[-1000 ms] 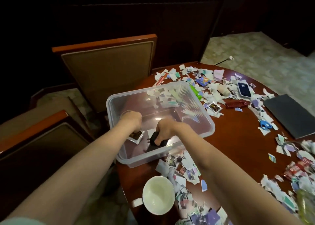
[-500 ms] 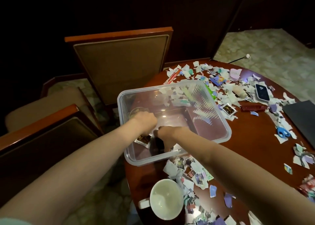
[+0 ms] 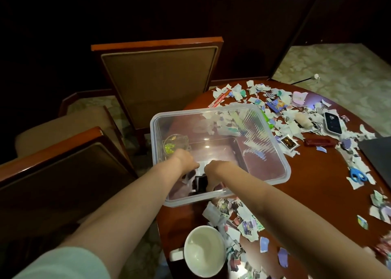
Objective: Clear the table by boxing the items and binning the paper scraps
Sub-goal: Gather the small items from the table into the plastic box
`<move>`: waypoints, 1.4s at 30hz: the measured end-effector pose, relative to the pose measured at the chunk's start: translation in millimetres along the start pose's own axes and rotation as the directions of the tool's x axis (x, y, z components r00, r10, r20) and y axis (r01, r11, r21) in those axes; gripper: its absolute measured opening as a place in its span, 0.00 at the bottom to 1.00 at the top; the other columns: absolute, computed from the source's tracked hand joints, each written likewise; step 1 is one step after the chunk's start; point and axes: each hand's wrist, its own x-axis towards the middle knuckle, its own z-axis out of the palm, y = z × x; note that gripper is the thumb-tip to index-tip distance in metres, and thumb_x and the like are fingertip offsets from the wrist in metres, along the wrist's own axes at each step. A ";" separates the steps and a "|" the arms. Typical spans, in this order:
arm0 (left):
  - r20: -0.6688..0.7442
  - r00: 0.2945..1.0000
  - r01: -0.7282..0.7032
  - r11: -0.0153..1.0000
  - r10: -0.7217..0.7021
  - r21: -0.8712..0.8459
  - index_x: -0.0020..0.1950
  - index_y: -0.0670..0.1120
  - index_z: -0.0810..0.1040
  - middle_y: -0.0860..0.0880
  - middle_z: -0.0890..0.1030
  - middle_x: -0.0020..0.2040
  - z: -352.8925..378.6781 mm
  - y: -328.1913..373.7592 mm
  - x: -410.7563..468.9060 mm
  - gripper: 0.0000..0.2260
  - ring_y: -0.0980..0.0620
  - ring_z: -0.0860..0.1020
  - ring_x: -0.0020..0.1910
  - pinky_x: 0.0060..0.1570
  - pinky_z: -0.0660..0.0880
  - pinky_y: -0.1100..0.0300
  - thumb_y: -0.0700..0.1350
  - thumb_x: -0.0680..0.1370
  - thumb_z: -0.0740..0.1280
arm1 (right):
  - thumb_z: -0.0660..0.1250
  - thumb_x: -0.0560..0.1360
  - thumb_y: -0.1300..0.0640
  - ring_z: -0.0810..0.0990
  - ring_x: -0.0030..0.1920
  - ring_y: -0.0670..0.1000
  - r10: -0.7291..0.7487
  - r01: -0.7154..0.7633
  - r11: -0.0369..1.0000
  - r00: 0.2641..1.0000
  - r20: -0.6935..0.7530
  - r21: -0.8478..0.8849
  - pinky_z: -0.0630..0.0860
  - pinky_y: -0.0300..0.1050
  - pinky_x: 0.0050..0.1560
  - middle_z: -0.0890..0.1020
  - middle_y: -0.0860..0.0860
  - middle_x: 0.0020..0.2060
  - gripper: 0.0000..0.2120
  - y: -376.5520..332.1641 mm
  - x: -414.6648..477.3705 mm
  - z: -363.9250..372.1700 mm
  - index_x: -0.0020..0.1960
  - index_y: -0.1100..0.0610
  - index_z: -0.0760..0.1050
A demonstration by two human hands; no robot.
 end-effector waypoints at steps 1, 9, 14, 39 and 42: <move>-0.007 1.000 0.028 0.999 -0.028 0.021 0.72 0.43 0.62 0.44 0.75 0.63 2.7 2.1 2.4 0.21 0.45 0.75 0.60 0.50 0.74 0.56 0.37 0.79 0.61 | 0.66 0.75 0.50 0.72 0.46 0.52 0.016 -0.016 1.000 1.000 0.004 -0.004 0.70 0.43 0.48 0.78 0.56 0.54 0.15 -1.1 0.6 0.9 0.57 0.58 0.75; 0.035 0.994 0.108 0.994 -0.108 0.007 0.67 0.39 0.72 0.44 0.74 0.65 1.0 -4.9 2.1 0.16 0.43 0.75 0.63 0.55 0.74 0.53 0.35 0.79 0.60 | 0.63 0.77 0.49 0.72 0.47 0.51 0.039 -0.039 0.999 0.999 0.034 0.009 0.70 0.42 0.51 0.78 0.55 0.56 0.18 -0.6 -1.0 1.8 0.61 0.60 0.75; 0.085 0.984 0.167 0.970 -0.154 -0.179 0.70 0.38 0.67 0.41 0.71 0.67 -3.4 -13.2 -4.9 0.18 0.40 0.71 0.66 0.60 0.71 0.51 0.33 0.79 0.58 | 0.64 0.77 0.50 0.71 0.46 0.50 0.006 -0.004 0.999 0.999 0.054 -0.054 0.69 0.40 0.45 0.79 0.55 0.58 0.18 -7.3 1.8 -3.4 0.62 0.60 0.74; 0.136 0.985 0.148 0.935 -0.109 -0.323 0.67 0.39 0.72 0.41 0.72 0.67 -8.1 -23.0 -12.1 0.16 0.43 0.73 0.63 0.59 0.71 0.54 0.35 0.79 0.60 | 0.70 0.73 0.53 0.76 0.18 0.44 -0.092 0.045 0.879 0.993 0.076 0.475 0.73 0.39 0.32 0.76 0.48 0.17 0.13 -23.0 40.8 -6.2 0.42 0.61 0.70; 0.105 0.993 0.095 0.927 -0.061 -0.362 0.69 0.41 0.70 0.42 0.72 0.67 -8.7 -23.8 -12.6 0.18 0.43 0.73 0.63 0.58 0.71 0.55 0.35 0.79 0.61 | 0.70 0.73 0.56 0.75 0.16 0.42 -0.100 0.033 0.872 0.989 0.110 0.489 0.73 0.38 0.32 0.75 0.46 0.15 0.13 -20.2 42.5 -5.6 0.37 0.58 0.68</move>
